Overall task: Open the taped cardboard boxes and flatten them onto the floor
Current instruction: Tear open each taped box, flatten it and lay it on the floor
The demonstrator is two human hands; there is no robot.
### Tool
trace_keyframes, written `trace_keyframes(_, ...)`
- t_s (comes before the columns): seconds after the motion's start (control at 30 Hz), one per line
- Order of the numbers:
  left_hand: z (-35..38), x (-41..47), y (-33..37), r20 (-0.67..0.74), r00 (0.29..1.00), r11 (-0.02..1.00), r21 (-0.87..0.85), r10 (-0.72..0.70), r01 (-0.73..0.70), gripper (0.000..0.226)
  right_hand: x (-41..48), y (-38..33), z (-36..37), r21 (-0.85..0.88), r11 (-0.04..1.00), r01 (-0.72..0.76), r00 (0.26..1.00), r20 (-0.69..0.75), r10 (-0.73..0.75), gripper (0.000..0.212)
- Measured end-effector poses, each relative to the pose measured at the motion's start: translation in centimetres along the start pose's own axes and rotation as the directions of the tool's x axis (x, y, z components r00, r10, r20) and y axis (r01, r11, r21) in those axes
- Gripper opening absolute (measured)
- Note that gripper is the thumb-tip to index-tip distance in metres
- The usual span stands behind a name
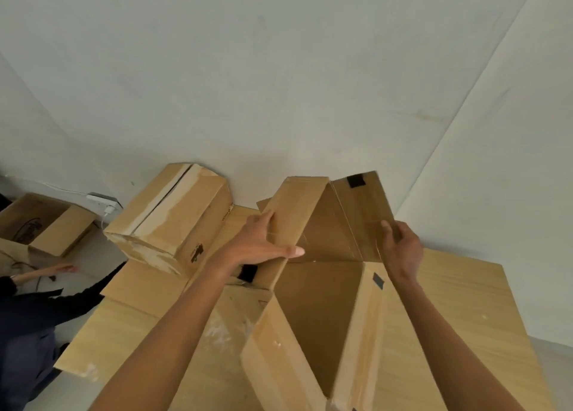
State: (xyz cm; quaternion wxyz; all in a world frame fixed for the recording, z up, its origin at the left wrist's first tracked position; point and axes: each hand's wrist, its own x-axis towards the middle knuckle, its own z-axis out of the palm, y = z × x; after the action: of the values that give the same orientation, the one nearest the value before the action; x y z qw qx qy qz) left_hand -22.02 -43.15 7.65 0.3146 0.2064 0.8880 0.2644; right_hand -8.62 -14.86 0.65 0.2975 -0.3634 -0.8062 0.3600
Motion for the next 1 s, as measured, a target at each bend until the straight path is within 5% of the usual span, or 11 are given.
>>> trace_keyframes(0.13, 6.3, 0.7, 4.9, -0.127, 0.990, 0.985, 0.169, 0.063, -0.041, 0.142, -0.7, 3.8, -0.6, -0.080, 0.960, -0.268, 0.963, -0.004, 0.269, 0.057)
trace_keyframes(0.23, 11.2, 1.3, 7.4, -0.157, 0.971, 0.977, 0.137, 0.182, -0.161, 0.129, -4.0, 3.9, -0.8, 0.053, 0.969, -0.240, 0.968, -0.058, 0.243, 0.053)
trace_keyframes(0.3, 13.7, 1.5, 8.3, 0.012, 0.979, 0.979, -0.012, 0.205, -0.204, 0.113, -5.5, 3.5, -1.5, 0.262, 0.916, -0.305, 0.951, 0.137, 0.278, 0.052)
trace_keyframes(0.37, 15.4, 1.5, 8.4, 0.175, 0.960, 0.975, -0.093, 0.217, -0.204, 0.083, -5.5, 3.6, -2.1, 0.317, 0.852, -0.417, 0.876, 0.392, 0.283, 0.078)
trace_keyframes(0.5, 18.0, 2.3, 6.2, 0.161, 0.956, 0.969, -0.005, 0.245, -0.248, 0.055, -4.7, 4.5, -2.2, -0.107, 0.963, -0.248, 0.827, 0.494, 0.268, 0.108)
trace_keyframes(0.7, 20.8, 5.2, 1.8, 0.145, 0.985, 0.908, 0.391, 0.098, -0.148, 0.097, -5.0, 9.8, 0.1, -0.315, 0.883, -0.348, 0.774, 0.435, 0.460, 0.093)
trace_keyframes(0.8, 21.2, 6.5, 0.1, 0.153, 0.988, 0.831, 0.548, 0.018, -0.100, 0.097, -6.4, 12.0, 0.4, -0.461, 0.855, -0.236, 0.753, 0.469, 0.461, 0.085)
trace_keyframes(1.0, 20.6, 9.0, -6.5, 0.176, 0.973, 0.886, 0.461, -0.149, 0.052, 0.103, -10.5, 18.1, 0.6, -0.635, 0.732, -0.246, 0.559, 0.524, 0.643, 0.075)
